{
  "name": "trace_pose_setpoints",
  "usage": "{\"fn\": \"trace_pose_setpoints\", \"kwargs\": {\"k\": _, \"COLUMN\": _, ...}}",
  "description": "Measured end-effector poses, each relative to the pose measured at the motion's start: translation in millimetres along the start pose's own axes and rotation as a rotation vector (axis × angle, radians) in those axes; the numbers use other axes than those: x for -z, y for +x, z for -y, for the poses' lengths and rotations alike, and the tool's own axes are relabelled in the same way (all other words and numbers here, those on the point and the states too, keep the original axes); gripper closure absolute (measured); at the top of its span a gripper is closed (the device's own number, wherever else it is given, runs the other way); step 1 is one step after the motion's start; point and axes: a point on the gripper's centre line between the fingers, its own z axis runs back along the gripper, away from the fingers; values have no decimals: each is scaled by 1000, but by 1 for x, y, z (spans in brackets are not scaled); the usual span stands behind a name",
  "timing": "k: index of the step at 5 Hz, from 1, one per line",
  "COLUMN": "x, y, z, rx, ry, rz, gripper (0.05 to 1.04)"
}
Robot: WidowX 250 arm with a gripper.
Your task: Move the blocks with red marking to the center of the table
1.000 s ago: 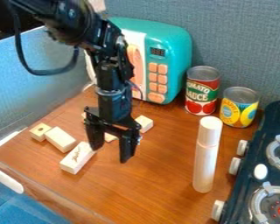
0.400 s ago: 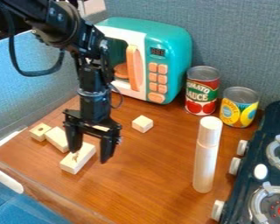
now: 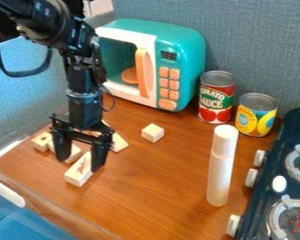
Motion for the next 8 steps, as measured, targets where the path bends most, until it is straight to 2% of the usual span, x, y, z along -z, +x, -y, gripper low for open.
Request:
{"fn": "trace_pose_setpoints", "kwargs": {"k": 1, "x": 0, "y": 1, "z": -10, "rx": -22, "ry": 3, "rz": 16, "gripper": 83}}
{"fn": "trace_pose_setpoints", "kwargs": {"k": 2, "x": 15, "y": 11, "z": -9, "rx": -3, "ry": -11, "rz": 10, "gripper": 83}}
{"fn": "trace_pose_setpoints", "kwargs": {"k": 3, "x": 31, "y": 33, "z": 1, "rx": 62, "ry": -43, "rz": 26, "gripper": 83}}
{"fn": "trace_pose_setpoints", "kwargs": {"k": 4, "x": 37, "y": 52, "z": 9, "rx": 90, "ry": -61, "rz": 74, "gripper": 83}}
{"fn": "trace_pose_setpoints", "kwargs": {"k": 5, "x": 37, "y": 56, "z": 10, "rx": 87, "ry": -78, "rz": 102, "gripper": 118}}
{"fn": "trace_pose_setpoints", "kwargs": {"k": 6, "x": 38, "y": 56, "z": 6, "rx": 69, "ry": -81, "rz": 123, "gripper": 384}}
{"fn": "trace_pose_setpoints", "kwargs": {"k": 7, "x": 36, "y": 54, "z": 8, "rx": 78, "ry": -87, "rz": 139, "gripper": 552}}
{"fn": "trace_pose_setpoints", "kwargs": {"k": 8, "x": 36, "y": 52, "z": 9, "rx": 74, "ry": -85, "rz": 134, "gripper": 552}}
